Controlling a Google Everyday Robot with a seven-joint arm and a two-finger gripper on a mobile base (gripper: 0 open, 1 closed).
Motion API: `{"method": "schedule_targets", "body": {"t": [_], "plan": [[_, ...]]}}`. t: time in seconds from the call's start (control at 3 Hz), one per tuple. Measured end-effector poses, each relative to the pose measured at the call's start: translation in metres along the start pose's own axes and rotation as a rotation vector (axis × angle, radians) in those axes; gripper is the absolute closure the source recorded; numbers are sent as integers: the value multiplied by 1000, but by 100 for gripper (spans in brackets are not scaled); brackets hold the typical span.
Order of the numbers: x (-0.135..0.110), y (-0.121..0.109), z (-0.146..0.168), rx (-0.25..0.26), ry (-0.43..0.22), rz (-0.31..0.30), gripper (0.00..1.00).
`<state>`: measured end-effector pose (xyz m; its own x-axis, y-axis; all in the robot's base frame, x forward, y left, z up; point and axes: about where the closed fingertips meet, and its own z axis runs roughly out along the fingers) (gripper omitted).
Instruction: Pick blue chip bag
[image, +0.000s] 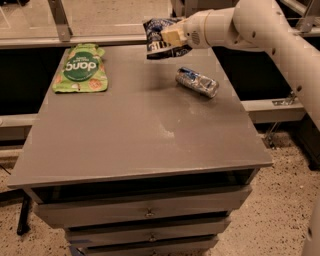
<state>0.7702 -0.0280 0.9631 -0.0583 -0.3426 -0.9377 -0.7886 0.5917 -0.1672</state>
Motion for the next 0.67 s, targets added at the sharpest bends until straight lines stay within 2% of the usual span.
{"method": "schedule_targets", "body": {"t": [0.33, 0.67], "plan": [[-7, 8, 1, -25, -23, 18, 100], [-6, 8, 1, -24, -21, 16, 100]]}}
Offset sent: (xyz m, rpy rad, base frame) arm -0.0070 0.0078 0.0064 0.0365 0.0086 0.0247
